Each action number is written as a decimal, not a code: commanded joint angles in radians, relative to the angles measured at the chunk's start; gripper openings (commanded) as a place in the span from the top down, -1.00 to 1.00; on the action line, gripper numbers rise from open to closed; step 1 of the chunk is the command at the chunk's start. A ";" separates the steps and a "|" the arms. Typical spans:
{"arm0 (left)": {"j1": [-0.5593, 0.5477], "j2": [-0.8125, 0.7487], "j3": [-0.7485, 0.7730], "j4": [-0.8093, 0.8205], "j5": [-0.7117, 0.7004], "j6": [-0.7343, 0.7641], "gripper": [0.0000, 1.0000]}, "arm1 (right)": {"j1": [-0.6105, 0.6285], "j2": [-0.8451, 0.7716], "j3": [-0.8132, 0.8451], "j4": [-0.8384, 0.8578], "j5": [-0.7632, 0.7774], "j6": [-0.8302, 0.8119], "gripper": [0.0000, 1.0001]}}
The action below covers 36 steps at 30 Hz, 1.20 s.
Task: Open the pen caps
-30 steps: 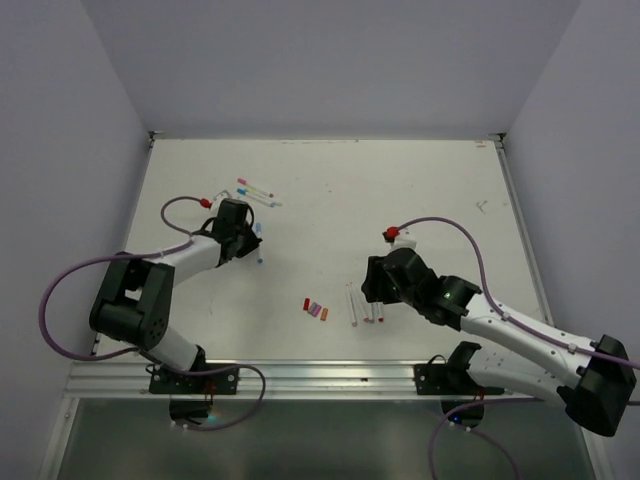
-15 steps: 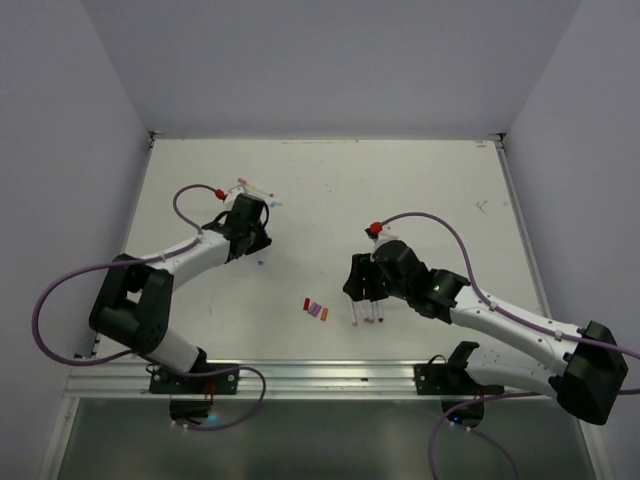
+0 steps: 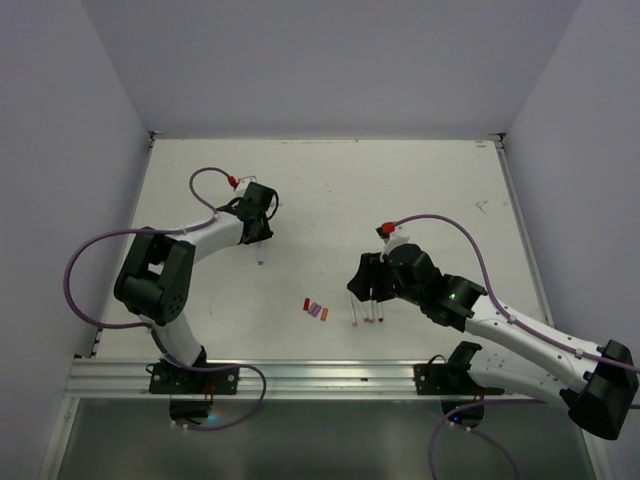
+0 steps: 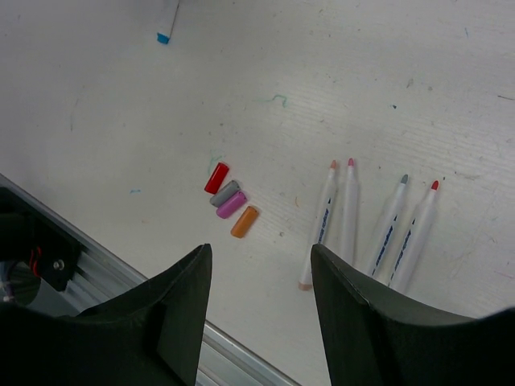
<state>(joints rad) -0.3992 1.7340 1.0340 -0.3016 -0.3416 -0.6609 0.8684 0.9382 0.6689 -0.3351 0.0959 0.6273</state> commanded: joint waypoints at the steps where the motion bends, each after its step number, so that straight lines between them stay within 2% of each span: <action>1: 0.008 0.032 0.047 0.028 -0.024 0.079 0.34 | -0.005 -0.015 -0.008 -0.010 0.028 -0.018 -0.12; 10: 0.026 0.114 0.104 0.012 -0.030 0.132 0.43 | -0.003 -0.019 -0.031 -0.001 0.034 -0.020 -0.12; 13: 0.026 0.122 0.086 0.018 -0.017 0.124 0.59 | -0.005 -0.018 -0.028 -0.002 0.039 -0.023 -0.12; 18: 0.026 0.107 0.025 0.057 0.048 0.109 1.00 | -0.006 -0.009 -0.008 -0.004 0.036 -0.028 -0.12; 23: 0.026 0.020 -0.035 0.088 0.084 0.092 1.00 | -0.005 0.019 0.021 0.001 -0.004 -0.026 -0.13; 26: 0.026 -0.106 -0.063 0.110 0.150 0.074 1.00 | -0.006 0.042 0.029 0.033 -0.045 -0.023 -0.14; 27: 0.026 -0.175 -0.069 0.125 0.224 0.064 1.00 | -0.005 0.048 0.028 0.045 -0.061 -0.023 -0.37; 29: 0.026 -0.233 -0.072 0.143 0.318 0.031 1.00 | -0.005 0.072 0.023 0.108 -0.146 -0.024 -0.50; 30: 0.028 -0.290 -0.090 0.192 0.422 0.011 1.00 | -0.006 0.080 0.018 0.135 -0.175 -0.028 -0.55; 32: 0.025 -0.347 -0.135 0.272 0.515 -0.070 1.00 | -0.005 0.109 0.017 0.206 -0.257 -0.021 -0.56; 33: 0.023 -0.394 -0.188 0.370 0.583 -0.103 1.00 | -0.006 0.116 0.017 0.229 -0.280 -0.015 -0.56; 36: -0.003 -0.459 -0.300 0.537 0.653 -0.216 1.00 | -0.006 0.126 0.003 0.329 -0.367 0.015 -0.53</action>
<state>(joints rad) -0.3813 1.3155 0.8394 0.0143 0.1246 -0.7319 0.8673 1.0615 0.6525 -0.1665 -0.1261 0.6182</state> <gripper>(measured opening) 0.035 0.774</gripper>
